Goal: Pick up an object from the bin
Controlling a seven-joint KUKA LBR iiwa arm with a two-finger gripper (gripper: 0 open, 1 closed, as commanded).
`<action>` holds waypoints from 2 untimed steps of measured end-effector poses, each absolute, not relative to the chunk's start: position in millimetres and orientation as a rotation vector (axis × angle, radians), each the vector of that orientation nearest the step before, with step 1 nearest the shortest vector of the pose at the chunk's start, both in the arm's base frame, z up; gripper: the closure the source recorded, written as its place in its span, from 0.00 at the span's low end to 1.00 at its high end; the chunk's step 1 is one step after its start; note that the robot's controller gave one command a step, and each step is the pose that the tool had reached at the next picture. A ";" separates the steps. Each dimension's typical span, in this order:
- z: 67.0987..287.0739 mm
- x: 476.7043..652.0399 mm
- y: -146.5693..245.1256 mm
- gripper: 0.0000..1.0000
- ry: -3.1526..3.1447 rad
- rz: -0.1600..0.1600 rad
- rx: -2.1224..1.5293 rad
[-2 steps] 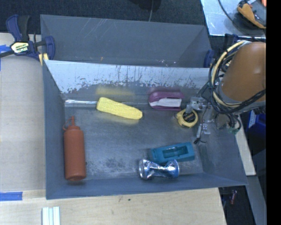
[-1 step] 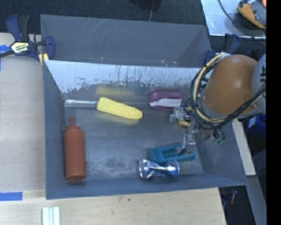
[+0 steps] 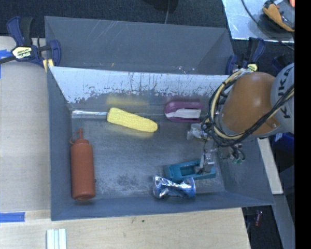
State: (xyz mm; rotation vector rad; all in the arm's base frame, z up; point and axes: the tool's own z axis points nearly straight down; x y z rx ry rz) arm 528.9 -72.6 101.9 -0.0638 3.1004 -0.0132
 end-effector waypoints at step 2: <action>79.4 542.4 -38.4 1.00 3.094 -0.017 -0.209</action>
Offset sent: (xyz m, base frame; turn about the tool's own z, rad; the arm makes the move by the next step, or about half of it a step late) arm 0.0000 0.0000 0.0000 0.0000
